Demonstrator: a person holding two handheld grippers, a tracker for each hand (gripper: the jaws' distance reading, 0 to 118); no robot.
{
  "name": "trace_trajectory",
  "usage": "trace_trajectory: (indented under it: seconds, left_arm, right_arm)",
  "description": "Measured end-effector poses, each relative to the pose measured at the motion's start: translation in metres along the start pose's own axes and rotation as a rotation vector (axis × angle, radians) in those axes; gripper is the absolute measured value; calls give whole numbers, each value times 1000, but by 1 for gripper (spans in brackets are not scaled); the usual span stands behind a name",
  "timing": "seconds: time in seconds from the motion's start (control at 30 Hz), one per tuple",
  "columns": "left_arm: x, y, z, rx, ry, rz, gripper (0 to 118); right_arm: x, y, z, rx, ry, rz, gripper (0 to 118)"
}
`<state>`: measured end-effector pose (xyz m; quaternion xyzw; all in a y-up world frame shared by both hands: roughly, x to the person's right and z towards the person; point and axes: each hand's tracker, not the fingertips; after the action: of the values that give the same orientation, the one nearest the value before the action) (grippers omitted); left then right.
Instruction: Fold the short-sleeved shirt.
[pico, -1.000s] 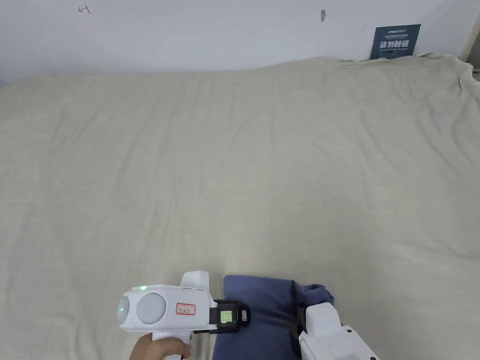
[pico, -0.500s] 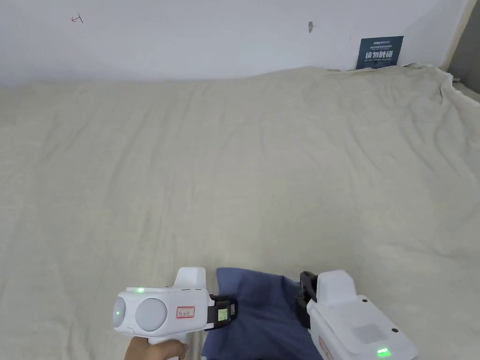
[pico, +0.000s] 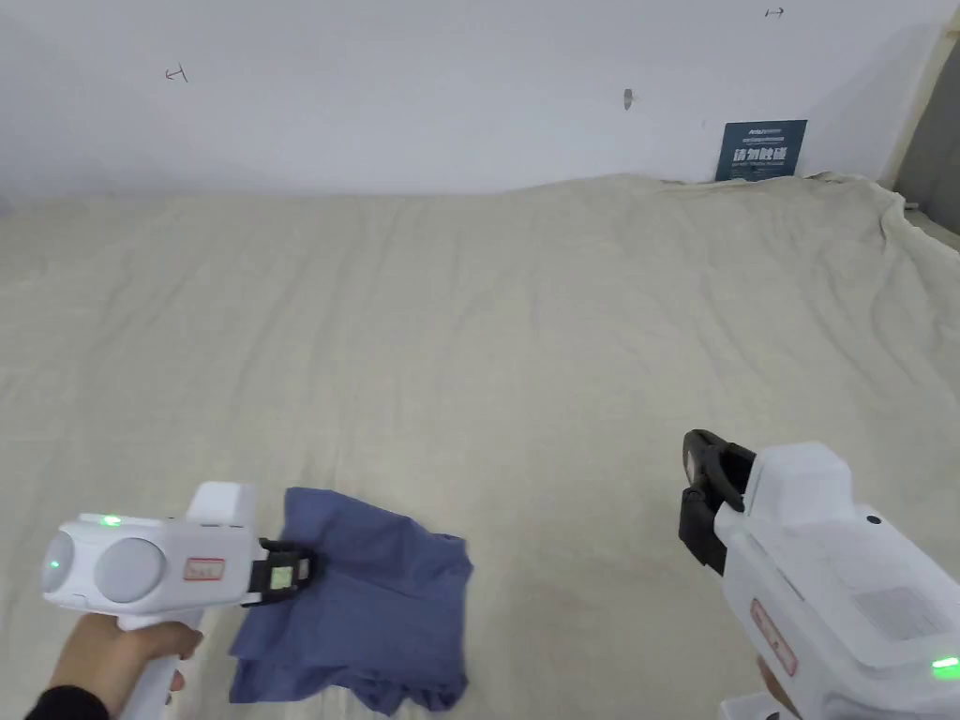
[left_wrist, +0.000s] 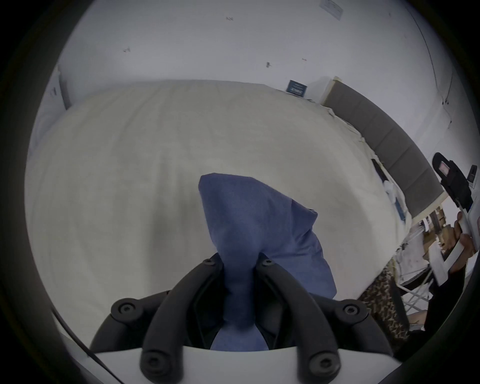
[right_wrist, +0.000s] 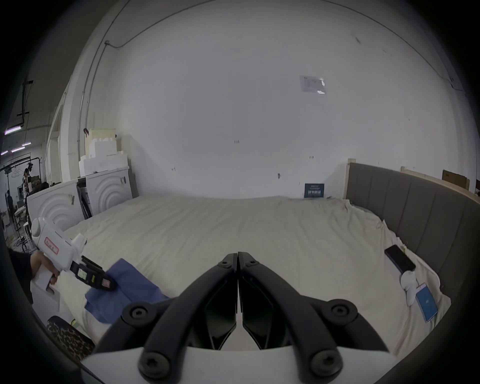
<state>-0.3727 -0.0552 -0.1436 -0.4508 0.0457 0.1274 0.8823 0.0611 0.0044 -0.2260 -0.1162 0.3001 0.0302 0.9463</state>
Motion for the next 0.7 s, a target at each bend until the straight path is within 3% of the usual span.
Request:
trace_trajectory:
  seconds: [0.43,0.7]
  left_arm:
    - [-187,12,47,-51,332,129,18]
    - [-226,3,28,-124,429,215,18]
  right_arm:
    - [-33,8,-40,-9,16,25,0]
    - [-46,6,-54,-40,19,17,0]
